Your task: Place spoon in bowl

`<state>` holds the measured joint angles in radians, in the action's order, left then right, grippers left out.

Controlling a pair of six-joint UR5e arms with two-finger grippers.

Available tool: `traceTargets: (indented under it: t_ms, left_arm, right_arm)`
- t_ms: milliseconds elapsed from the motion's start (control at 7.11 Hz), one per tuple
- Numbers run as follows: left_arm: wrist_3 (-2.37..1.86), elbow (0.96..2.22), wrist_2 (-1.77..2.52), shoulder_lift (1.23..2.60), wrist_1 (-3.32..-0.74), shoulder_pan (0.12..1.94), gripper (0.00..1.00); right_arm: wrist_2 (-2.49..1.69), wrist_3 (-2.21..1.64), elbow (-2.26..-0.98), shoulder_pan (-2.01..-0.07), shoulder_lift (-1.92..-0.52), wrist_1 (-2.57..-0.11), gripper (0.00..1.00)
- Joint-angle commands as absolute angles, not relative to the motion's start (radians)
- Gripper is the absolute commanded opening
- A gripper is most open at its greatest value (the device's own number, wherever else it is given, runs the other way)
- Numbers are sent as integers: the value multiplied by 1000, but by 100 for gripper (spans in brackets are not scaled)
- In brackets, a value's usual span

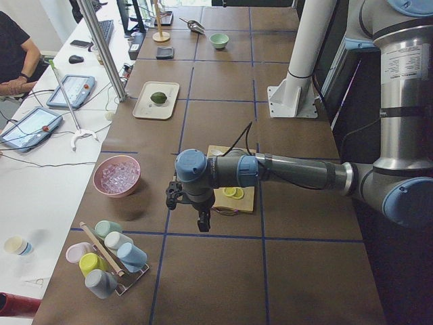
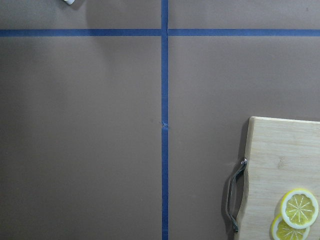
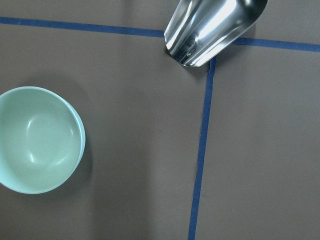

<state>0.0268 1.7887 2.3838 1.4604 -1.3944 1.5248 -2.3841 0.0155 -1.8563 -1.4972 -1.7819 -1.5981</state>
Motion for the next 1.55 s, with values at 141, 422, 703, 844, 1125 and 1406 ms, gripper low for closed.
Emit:
traceTargets:
  t_ms: [141, 422, 703, 844, 1125, 1406]
  left_arm:
    - [26, 1801, 2382, 1454, -1394, 1525, 100]
    - [18, 1818, 2379, 1448, -1402, 1525, 100]
    - [17, 1824, 2382, 1450, -1408, 1525, 100]
    - [17, 1831, 2384, 1450, -1410, 1525, 100]
    - [29, 1831, 2385, 1441, -1449, 1519, 100]
    - [31, 1829, 2384, 1440, -1463, 1517, 100]
  right_arm:
    - [-2384, 21, -1861, -1497, -1782, -1592, 100]
    - [-2391, 23, -1865, -1497, -1779, -1591, 100]
    - [-2393, 8, -1865, -1458, -1779, -1565, 100]
    - [-2393, 9, -1864, -1447, -1779, -1551, 100]
    - [-2382, -102, -1852, -1338, -1748, -1504, 99]
    - [-2282, -386, -1759, -1192, -1721, -1217, 94]
